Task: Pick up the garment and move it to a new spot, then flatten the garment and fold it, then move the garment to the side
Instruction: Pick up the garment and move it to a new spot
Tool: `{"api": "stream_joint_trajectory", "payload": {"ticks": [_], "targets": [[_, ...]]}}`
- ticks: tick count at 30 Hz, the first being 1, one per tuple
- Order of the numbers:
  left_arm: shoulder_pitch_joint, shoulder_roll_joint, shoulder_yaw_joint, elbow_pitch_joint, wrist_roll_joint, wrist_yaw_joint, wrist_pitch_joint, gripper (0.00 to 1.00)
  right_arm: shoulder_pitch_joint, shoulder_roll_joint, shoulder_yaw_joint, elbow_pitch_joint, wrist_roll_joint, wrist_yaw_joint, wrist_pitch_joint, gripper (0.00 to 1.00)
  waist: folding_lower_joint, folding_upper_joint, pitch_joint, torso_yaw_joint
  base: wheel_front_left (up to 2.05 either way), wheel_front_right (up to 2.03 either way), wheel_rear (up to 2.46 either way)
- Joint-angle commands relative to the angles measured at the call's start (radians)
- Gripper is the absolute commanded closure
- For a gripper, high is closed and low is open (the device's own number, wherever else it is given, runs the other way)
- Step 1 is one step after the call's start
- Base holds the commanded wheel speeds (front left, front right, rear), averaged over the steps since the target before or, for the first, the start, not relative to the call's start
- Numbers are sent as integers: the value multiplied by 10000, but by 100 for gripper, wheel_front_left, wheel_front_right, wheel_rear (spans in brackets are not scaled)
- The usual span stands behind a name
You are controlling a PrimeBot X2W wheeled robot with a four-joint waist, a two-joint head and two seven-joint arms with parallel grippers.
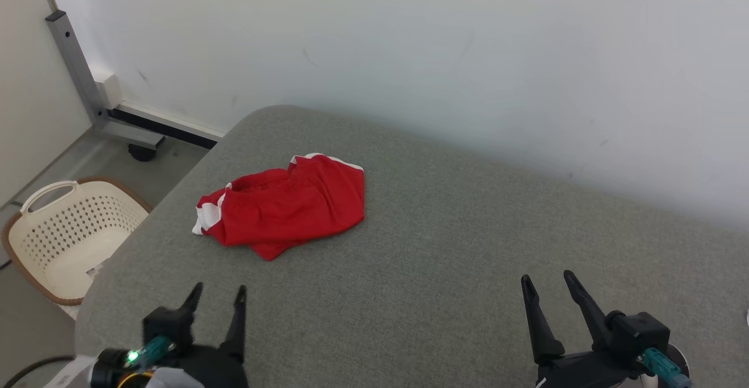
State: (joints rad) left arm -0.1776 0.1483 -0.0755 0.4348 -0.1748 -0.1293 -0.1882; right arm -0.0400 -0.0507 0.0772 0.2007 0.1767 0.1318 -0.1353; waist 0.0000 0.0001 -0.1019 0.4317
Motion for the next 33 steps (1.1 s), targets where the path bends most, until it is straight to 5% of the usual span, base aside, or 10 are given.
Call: {"api": "stream_joint_trajectory", "payload": {"ticks": [1, 8, 18, 26, 33], "targets": [[-570, 0, -508, 412, -237, -11, 525, 0, 111, 4, 16, -116, -80, -25, 70, 0, 0, -1, 189, -184, 0, 0, 0], [-3155, 440, -1469, 2751, -1004, 5, 3100, 0, 319, -1, 452, -1018, -533, -25, 781, 0, 0, -1, 1002, -727, 0, 0, 0], [-5929, 965, -2454, 4695, -1528, 4, 4653, 0, -343, -172, 1388, -2814, -1309, -25, 2089, 0, 0, -1, 3226, -1840, 0, 0, 0], [-6893, 1438, -2746, 5543, -2096, 4, 4875, 0, -567, -369, 1577, -3426, -1390, -25, 2425, 0, 0, -1, 4140, -2446, 0, 0, 0], [-7368, 1735, -2772, 6590, -1891, 479, 4311, 0, -613, -339, 1643, -3441, -1346, -25, 2392, 0, 0, -1, 4356, -2971, 0, 0, 0]]}}
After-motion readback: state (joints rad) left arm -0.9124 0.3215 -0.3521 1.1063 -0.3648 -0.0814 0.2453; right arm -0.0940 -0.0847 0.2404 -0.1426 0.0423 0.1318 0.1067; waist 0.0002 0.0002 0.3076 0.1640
